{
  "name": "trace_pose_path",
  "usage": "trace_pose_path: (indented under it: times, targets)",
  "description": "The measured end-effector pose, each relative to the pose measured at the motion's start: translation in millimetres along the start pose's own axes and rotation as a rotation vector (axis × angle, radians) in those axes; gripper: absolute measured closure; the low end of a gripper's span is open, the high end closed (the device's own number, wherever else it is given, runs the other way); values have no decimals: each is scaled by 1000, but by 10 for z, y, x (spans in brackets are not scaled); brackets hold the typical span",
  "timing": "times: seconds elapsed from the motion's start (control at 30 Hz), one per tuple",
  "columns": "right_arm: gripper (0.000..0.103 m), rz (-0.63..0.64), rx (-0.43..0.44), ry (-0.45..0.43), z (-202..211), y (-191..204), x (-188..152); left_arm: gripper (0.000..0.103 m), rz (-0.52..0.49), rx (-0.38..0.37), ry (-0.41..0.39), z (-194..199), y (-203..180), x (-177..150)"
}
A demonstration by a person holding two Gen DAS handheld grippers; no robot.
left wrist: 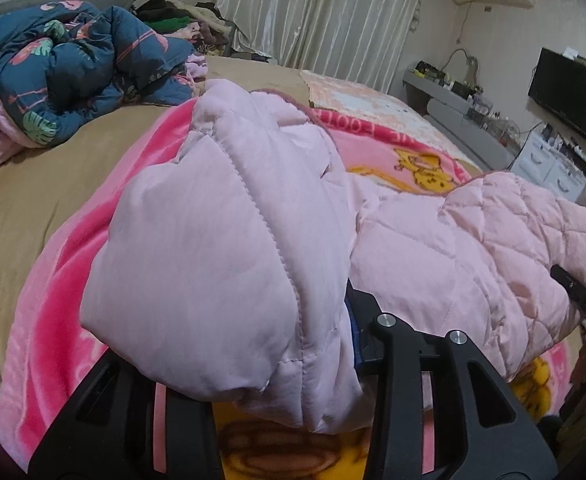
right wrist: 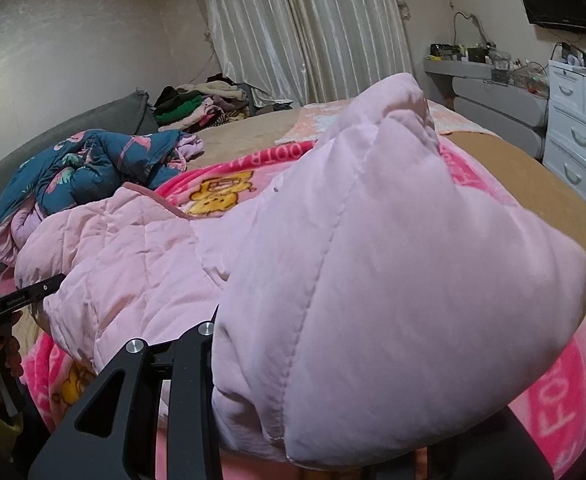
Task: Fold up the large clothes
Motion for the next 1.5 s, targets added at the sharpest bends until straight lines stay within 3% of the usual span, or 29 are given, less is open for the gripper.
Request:
trace_pose_path:
  times: [0.27,0.43,0.63,0.73,0.87,0.97,1.13,1.3,1.5]
  targets:
    - [68,-85,-34,70,-157,-135,-214,67,8,32,15,-43,94,-178]
    - [62,-184,-65,177,-397,-318,-371,64,11,48,23,-71,96,-243]
    - [51,-281,-58,235,-528,-410,-472,61,4,60,30,-96,92,-283]
    - [42,-311,-63,251,-520,-423,-479,59,13,62,33,-92,104,-306]
    - [14,-353,-88,268,-434,-521,-556,54,17,62,38,-76,116,-333]
    - [7,-370,-94,262,-329,-541,-614,47,24,63,40,-51,145,-368]
    - [4,-356,-129,240,-150,-550,-698,36,37,58,43,1,177,-439]
    - [4,-326,-159,218,22,-525,-776,15,46,61,42,109,217,-506]
    - [4,-246,-196,171,319,-432,-813,9,47,46,8,394,187,-578]
Point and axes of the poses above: each gripper's, at about its wrist camera, not at the fingertips, and z roughly against the way its jaws point, y to its left, x to its top, the point moved 5 cm from there along -z, roughly the way its jaws point, and after that the axes turned 10 degrees about -x, right-handed, at the moved point
